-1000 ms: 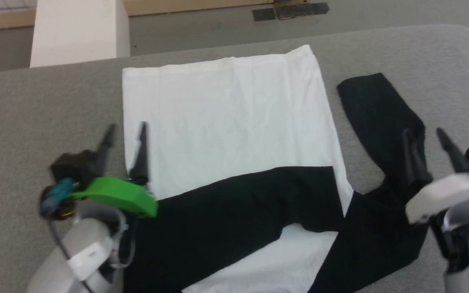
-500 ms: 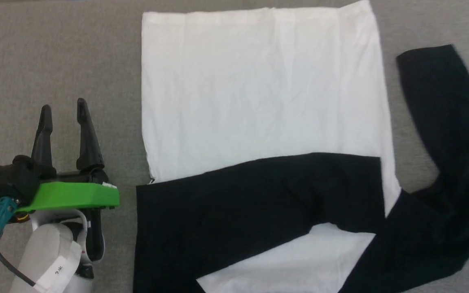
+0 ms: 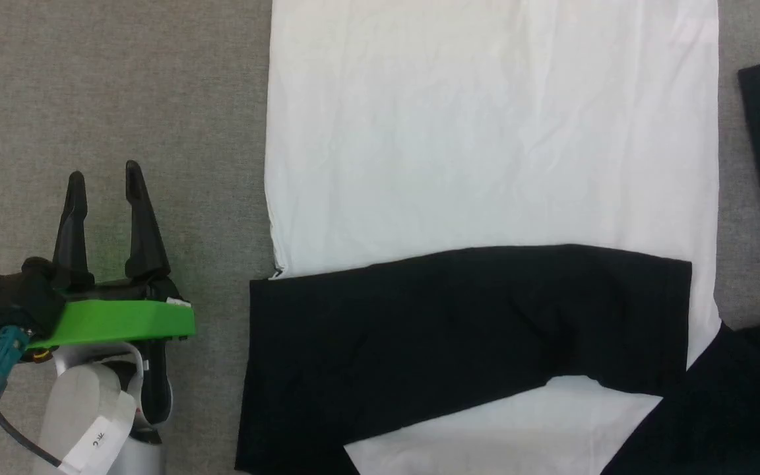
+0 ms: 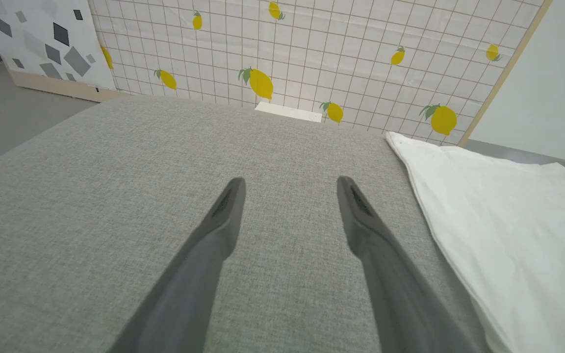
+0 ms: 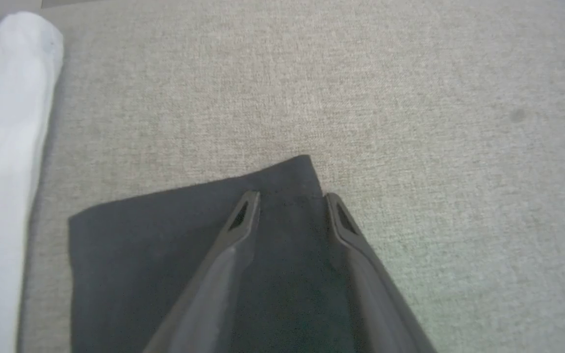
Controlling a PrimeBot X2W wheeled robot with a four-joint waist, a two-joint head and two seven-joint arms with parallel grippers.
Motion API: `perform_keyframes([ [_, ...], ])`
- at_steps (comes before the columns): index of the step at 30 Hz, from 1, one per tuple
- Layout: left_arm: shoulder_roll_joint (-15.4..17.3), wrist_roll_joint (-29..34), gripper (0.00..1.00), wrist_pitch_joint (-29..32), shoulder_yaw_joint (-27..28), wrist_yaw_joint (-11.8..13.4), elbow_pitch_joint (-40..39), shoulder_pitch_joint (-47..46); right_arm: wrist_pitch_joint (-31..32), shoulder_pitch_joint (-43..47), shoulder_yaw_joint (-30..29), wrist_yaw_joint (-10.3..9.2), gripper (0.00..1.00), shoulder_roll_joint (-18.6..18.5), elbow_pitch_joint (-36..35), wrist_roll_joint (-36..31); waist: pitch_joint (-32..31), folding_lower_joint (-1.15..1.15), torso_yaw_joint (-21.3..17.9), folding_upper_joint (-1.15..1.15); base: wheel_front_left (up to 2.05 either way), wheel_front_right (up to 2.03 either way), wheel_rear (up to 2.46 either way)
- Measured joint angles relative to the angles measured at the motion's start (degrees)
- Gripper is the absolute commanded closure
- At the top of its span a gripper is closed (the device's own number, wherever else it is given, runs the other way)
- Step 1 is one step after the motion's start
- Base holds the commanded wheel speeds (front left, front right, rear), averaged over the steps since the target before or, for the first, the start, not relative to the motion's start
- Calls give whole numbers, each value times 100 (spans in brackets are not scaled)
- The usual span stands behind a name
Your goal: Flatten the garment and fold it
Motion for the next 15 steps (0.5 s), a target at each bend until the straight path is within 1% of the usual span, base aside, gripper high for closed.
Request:
perform_keyframes([
  [2,-65,51,0,0,78,-68,49,14,71,68,-46,1,100,20,-92,-19,-60,0,8,0,0,0,0],
  [3,-83,90,0,0,102,-97,76,23,2,140,-91,1,100,41,-153,-47,-93,0,8,0,0,0,0],
  [7,-146,238,0,0,191,-183,185,107,-543,662,-453,1,100,132,-573,-227,-331,0,-12,0,0,0,0],
  [11,-165,299,0,0,275,-249,301,382,-924,1182,-839,1,100,255,-1177,-456,-691,-1,-75,0,0,0,0],
  [15,-199,339,0,0,327,-260,407,704,-956,1801,-995,1,100,442,-2007,-458,-1133,-1,-186,0,0,0,0],
])
